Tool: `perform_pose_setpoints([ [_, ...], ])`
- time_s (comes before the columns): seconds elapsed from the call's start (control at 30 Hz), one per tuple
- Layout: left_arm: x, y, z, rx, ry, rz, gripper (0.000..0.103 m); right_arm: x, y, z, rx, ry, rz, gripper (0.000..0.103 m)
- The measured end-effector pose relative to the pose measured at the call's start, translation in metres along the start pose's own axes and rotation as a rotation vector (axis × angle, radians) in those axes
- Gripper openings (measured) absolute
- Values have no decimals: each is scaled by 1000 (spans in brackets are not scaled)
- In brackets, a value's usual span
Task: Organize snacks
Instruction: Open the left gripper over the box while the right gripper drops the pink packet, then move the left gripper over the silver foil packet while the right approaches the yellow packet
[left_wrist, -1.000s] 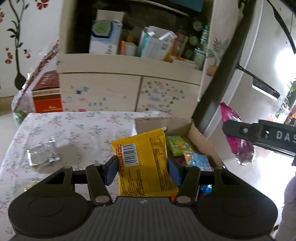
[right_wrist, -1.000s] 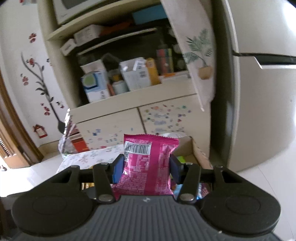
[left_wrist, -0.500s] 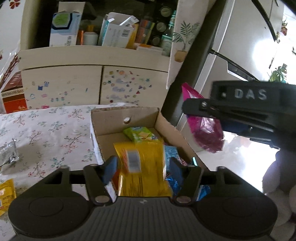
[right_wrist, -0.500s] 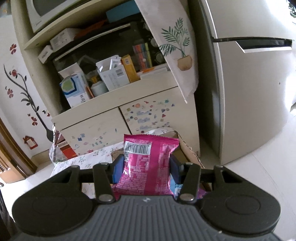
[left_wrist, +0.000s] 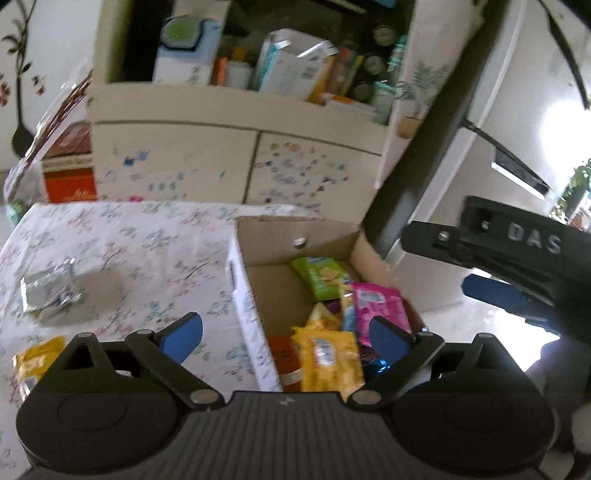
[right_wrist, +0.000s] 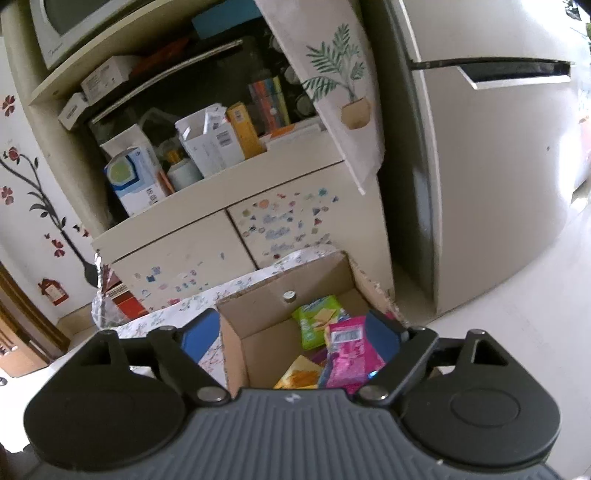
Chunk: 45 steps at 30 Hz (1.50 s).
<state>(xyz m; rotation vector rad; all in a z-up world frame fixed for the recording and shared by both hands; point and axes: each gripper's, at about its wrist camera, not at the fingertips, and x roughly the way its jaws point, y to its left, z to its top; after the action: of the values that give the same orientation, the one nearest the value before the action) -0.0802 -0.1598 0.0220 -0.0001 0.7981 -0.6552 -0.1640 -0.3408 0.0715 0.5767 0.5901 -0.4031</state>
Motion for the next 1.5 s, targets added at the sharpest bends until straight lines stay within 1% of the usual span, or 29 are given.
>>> perform_pose_setpoints([
  [0.1,-1,15,2,-33,29,26,99,4,6,-3,-13,18,6,88],
  [0.27,-14,36,7,-27,12,129,99,8,15,-7,-37,48,40,89],
  [0.43,-24,56,9,-25,-13,170,99,12,27,-14,-77,64,47,89],
  [0.53,-24,66,10,-34,-2,174,99,13,34,-17,-96,69,67,88],
  [0.7,-26,81,15,-1,-7,223,99,15,45,-22,-130,76,92,89],
  [0.83,-26,97,21,15,-15,287,100,18,52,-26,-151,93,110,89],
  [0.93,-23,115,25,3,-9,332,100,21,59,-31,-182,109,119,88],
  [1.03,-21,136,29,-41,-13,367,101,22,70,-39,-227,123,151,88],
  [1.1,-21,153,31,-84,-21,375,102,22,77,-44,-260,128,166,88],
  [1.27,-22,189,36,-176,-25,399,103,26,93,-57,-318,150,206,88],
  [1.37,-20,208,38,-223,-31,402,103,28,103,-65,-356,160,228,88],
  [1.5,-12,231,38,-313,-14,390,103,35,116,-78,-404,185,256,88],
])
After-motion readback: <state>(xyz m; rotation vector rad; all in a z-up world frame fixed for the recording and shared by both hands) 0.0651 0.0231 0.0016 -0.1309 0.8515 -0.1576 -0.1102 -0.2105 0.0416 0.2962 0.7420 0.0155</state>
